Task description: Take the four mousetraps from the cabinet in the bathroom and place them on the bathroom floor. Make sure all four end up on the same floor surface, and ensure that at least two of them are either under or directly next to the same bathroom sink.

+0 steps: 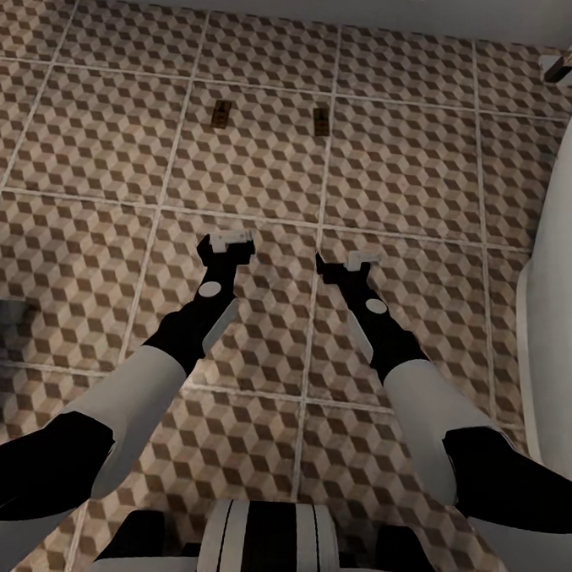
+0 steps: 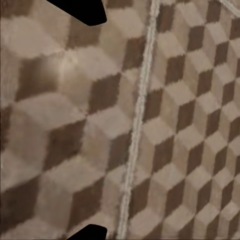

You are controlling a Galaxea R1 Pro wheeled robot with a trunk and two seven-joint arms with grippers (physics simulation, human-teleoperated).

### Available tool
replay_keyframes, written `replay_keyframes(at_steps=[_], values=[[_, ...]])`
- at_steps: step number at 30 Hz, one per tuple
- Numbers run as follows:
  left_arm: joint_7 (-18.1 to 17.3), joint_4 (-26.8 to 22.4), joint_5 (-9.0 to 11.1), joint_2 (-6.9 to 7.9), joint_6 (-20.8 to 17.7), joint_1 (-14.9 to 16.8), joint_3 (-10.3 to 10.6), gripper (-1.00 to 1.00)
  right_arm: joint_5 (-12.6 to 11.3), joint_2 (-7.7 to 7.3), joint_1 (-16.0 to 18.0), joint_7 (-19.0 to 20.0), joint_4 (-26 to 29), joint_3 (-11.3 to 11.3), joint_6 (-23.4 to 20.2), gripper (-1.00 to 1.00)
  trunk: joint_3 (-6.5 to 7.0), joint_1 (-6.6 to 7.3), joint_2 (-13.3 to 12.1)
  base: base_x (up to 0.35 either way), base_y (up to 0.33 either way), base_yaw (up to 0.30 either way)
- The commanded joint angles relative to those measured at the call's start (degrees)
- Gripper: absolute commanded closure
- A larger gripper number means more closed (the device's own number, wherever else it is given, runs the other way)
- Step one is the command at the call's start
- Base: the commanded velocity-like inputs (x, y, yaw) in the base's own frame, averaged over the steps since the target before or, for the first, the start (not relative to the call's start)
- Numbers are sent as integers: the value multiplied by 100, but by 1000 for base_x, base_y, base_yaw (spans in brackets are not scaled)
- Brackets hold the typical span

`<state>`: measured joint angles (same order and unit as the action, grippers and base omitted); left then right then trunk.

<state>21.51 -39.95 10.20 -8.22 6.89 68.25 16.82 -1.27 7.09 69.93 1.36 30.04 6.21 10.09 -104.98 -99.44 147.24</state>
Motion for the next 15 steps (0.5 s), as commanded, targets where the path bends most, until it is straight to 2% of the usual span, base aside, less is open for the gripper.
replay_keyframes(at_steps=[1,6,15], values=[[37,2,61,5,31,5,32,-100,-14,-2,3,14,-7,3,22,-100,-2,4,1,-240,-151,0],[37,-2,61,5,31,5,32,-100,-7,-5,3,14,-4,3,22,-100,-2,4,1,-128,-81,0],[37,-9,61,5,31,5,32,-100,-5,-5,3,8,10,3,30,-100,-2,4,1,-25,-16,0]])
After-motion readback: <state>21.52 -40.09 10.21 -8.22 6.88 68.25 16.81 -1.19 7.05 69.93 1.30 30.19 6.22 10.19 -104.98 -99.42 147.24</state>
